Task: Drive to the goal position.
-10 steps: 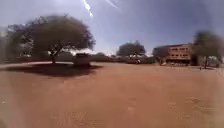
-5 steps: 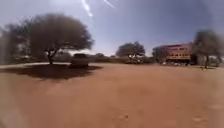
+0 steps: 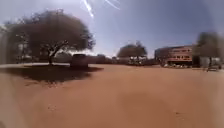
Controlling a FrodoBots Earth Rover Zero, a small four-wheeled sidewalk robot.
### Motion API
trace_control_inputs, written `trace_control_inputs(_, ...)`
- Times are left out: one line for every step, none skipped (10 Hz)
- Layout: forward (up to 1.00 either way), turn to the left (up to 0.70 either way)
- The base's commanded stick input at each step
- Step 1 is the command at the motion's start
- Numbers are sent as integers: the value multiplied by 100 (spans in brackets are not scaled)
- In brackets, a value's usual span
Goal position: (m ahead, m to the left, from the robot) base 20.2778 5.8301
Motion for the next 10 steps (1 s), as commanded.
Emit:
trace_control_inputs(100, 0)
trace_control_inputs(100, 0)
trace_control_inputs(100, 0)
trace_control_inputs(100, 0)
trace_control_inputs(100, 0)
trace_control_inputs(100, 0)
trace_control_inputs(100, 0)
trace_control_inputs(100, 0)
trace_control_inputs(100, 0)
trace_control_inputs(100, 0)
